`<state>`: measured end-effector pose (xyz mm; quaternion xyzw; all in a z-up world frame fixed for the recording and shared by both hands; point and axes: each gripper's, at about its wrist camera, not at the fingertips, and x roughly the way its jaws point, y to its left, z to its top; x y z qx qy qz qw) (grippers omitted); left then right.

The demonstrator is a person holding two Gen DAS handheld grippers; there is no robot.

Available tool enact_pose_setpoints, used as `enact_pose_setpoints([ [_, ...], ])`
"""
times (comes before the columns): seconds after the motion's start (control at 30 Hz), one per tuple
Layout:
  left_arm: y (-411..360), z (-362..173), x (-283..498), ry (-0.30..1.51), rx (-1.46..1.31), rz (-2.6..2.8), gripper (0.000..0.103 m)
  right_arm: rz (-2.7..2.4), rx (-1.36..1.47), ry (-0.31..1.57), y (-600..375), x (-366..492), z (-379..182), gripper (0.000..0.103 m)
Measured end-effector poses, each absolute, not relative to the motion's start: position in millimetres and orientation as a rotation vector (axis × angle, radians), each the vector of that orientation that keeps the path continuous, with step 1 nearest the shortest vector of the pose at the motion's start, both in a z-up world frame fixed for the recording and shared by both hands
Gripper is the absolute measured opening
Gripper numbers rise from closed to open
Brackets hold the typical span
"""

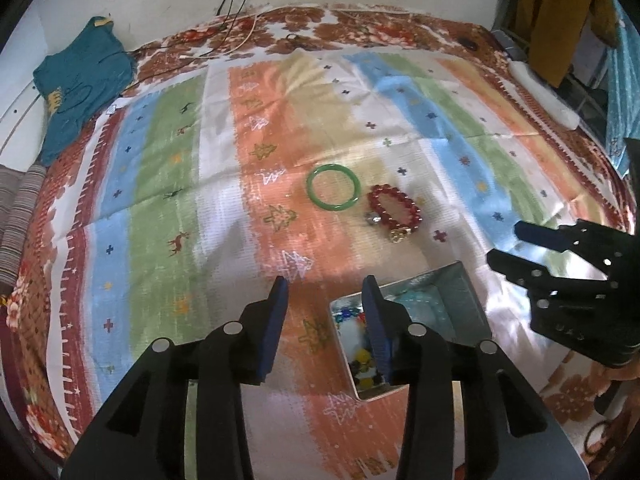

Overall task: Organize jewelry
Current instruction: 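Open both tools to drop the bracelets into the silver tin, then move left tool to green jade bangle while right tool approaches dark red bracelet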

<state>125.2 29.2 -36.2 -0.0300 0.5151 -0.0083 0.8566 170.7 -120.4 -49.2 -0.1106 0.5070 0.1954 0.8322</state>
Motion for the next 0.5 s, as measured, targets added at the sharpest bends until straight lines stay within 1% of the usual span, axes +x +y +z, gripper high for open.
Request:
enact_pose_setpoints([
  [0.07, 29.1, -40.8, 131.6, 1.094, -0.053, -0.004, 0.040, 0.406, -0.232, 1.078, -121.1, 175.2, -50.4, 0.052],
  [0.2, 29.2, -46.7, 141.9, 1.107, -0.049, 0.015, 0.048, 0.387, -0.229, 1.088, -121.4, 185.6, -54.0, 0.056],
  [0.27, 33.5, -49.2, 149.4, 1.113, -0.067, 0.033, 0.050, 0.385, -0.224, 1.094, -121.0, 190.5, -55.9, 0.059],
  [0.5, 39.5, -60.7, 165.3, 1.138, -0.077, 0.058, 0.053, 0.371, -0.241, 1.118, -119.6, 210.3, -64.3, 0.065],
])
